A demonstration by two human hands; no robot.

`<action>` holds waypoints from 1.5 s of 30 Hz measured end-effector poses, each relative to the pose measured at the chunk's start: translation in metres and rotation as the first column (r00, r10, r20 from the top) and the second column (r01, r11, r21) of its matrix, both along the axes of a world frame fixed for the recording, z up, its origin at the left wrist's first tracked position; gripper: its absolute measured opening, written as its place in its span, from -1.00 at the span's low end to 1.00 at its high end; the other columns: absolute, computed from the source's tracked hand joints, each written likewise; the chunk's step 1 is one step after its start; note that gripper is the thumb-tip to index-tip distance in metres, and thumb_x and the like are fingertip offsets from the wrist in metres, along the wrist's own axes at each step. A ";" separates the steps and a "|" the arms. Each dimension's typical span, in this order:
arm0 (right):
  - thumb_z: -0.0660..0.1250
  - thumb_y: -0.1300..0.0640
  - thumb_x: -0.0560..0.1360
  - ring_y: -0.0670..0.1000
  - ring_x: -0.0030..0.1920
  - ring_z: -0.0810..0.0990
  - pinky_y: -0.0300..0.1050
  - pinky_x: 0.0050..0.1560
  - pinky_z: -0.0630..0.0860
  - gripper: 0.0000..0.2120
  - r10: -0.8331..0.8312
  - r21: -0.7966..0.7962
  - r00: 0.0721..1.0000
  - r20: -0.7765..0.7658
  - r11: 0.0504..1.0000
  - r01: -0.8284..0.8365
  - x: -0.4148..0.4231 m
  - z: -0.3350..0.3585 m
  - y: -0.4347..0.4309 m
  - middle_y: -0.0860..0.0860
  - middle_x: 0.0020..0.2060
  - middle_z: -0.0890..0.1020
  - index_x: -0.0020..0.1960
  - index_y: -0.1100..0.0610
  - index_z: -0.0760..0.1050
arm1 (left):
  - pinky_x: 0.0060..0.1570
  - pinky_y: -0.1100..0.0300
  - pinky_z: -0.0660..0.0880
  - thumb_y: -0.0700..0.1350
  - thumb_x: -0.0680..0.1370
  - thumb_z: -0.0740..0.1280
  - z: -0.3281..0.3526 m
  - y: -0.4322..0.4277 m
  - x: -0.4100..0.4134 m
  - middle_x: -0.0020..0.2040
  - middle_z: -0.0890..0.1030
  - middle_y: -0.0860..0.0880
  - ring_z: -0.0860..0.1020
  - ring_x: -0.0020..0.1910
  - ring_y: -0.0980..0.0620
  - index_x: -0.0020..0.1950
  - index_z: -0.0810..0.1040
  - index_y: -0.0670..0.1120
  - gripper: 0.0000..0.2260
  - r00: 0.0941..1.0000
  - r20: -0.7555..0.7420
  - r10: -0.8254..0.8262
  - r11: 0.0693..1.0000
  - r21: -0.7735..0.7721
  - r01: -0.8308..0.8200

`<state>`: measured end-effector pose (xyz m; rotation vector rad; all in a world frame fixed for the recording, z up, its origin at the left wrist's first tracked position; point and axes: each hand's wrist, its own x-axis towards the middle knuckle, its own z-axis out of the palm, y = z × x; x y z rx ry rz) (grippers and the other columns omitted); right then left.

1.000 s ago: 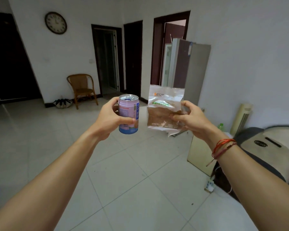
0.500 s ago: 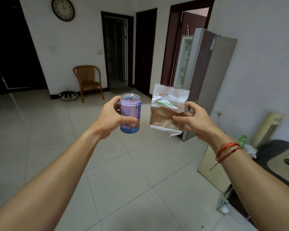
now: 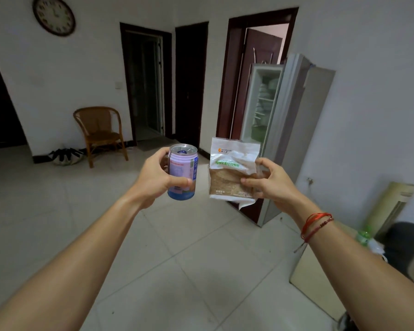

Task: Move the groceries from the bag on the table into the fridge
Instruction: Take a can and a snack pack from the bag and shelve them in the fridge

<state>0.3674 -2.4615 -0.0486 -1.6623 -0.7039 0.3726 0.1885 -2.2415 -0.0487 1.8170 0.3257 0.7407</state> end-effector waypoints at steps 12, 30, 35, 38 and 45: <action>0.54 0.36 0.41 0.07 -0.18 0.67 -0.25 -0.36 0.53 -0.58 -0.047 0.016 0.998 -0.029 0.999 0.047 0.159 -0.018 0.125 0.34 -0.03 0.68 0.19 0.08 0.54 | -0.30 0.37 0.54 -0.38 0.24 0.59 -0.012 0.128 0.163 0.01 0.63 0.09 0.62 -0.12 0.31 0.20 0.47 -0.01 -0.37 0.999 -0.015 -0.042 0.996 -0.075 0.040; 0.46 0.50 0.41 -0.15 -0.54 0.53 -0.29 -0.50 0.46 -0.61 -0.071 -0.016 0.990 -0.125 0.997 0.070 0.434 0.013 0.297 0.06 -0.31 0.63 0.13 0.16 0.53 | -0.20 0.29 0.59 -0.35 0.27 0.59 -0.001 0.304 0.462 0.06 0.61 0.05 0.61 0.04 0.03 0.20 0.47 0.00 -0.40 0.997 -0.046 -0.061 0.997 -0.054 0.058; 0.49 0.47 0.38 -0.14 -0.46 0.61 -0.26 -0.44 0.51 -0.54 -0.127 -0.037 0.985 -0.116 0.992 0.124 0.495 0.002 0.347 0.01 -0.28 0.68 0.19 0.12 0.55 | -0.19 0.33 0.59 -0.35 0.29 0.59 -0.009 0.354 0.523 0.06 0.61 0.07 0.60 0.03 0.07 0.22 0.47 -0.04 -0.41 0.996 -0.048 -0.072 0.997 -0.030 0.071; 0.50 0.46 0.38 -0.14 -0.47 0.60 -0.26 -0.43 0.51 -0.53 -0.144 -0.036 0.982 -0.124 0.989 0.141 0.528 -0.003 0.382 0.01 -0.26 0.67 0.20 0.11 0.54 | -0.24 0.37 0.56 -0.37 0.28 0.59 -0.014 0.391 0.561 0.02 0.61 0.13 0.61 -0.04 0.16 0.19 0.47 -0.02 -0.42 0.995 -0.043 -0.088 0.996 -0.029 0.087; 0.52 0.45 0.35 -0.09 -0.41 0.62 -0.10 -0.25 0.60 -0.57 -0.226 -0.021 0.968 -0.111 0.974 0.225 0.616 0.000 0.457 0.16 -0.13 0.68 0.12 0.11 0.58 | -0.23 0.35 0.58 -0.37 0.28 0.59 -0.013 0.482 0.669 0.04 0.60 0.11 0.59 0.00 0.12 0.22 0.46 -0.06 -0.40 0.984 -0.037 -0.174 0.985 -0.015 0.174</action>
